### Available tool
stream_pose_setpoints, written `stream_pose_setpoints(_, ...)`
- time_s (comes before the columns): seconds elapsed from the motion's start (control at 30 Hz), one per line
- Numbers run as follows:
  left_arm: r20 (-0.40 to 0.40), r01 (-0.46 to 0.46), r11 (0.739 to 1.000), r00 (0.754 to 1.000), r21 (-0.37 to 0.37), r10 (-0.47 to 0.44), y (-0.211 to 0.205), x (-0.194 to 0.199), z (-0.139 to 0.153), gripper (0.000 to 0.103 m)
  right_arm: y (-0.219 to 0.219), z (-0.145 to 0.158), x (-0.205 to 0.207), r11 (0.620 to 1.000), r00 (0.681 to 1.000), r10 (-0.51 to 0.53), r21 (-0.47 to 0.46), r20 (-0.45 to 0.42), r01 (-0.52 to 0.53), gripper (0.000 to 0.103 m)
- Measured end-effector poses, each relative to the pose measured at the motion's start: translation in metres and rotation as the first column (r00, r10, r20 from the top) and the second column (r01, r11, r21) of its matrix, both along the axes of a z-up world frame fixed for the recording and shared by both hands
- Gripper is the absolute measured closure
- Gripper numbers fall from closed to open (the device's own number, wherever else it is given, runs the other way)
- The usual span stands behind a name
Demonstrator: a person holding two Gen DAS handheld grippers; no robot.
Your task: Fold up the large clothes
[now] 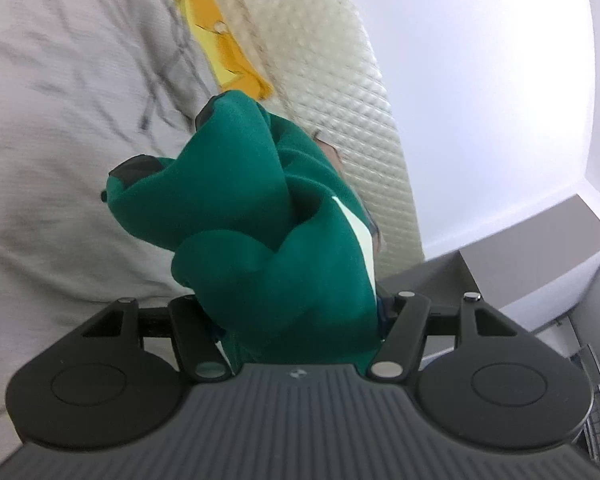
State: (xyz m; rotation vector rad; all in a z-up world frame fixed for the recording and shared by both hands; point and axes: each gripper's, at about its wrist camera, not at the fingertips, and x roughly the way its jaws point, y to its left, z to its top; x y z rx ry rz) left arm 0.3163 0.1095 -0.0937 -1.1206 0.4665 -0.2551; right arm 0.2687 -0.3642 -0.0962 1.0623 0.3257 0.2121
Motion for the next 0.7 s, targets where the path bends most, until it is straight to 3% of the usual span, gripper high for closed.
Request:
stream_pose_setpoints(0.13,0.023,0.053,0.998,0.998,0.016,-0.053,-0.043,0.037,0.028,0.035,-0.037,0.015,0.016,1.0,1.0,-0.023,0.013,0.014,0.023,0.059)
stream_pose_setpoints(0.33,0.017,0.125,0.992,0.992,-0.017,-0.124,-0.128,0.118,0.042,0.034,-0.113,0.033,0.032,0.996,0.995,-0.082,-0.016,0.048,0.083,0.059)
stream_pose_setpoints(0.5,-0.008,0.171,0.984,0.985,-0.041,-0.172,-0.205,0.19,0.024,0.034,-0.171,0.024,0.061,0.988,0.988,-0.15,-0.033,0.042,0.151,0.058)
stream_pose_setpoints(0.7,-0.068,0.234,0.972,0.97,-0.016,-0.234,-0.279,0.265,-0.035,0.034,-0.226,-0.028,0.084,0.97,0.97,-0.241,-0.004,-0.029,0.241,0.058)
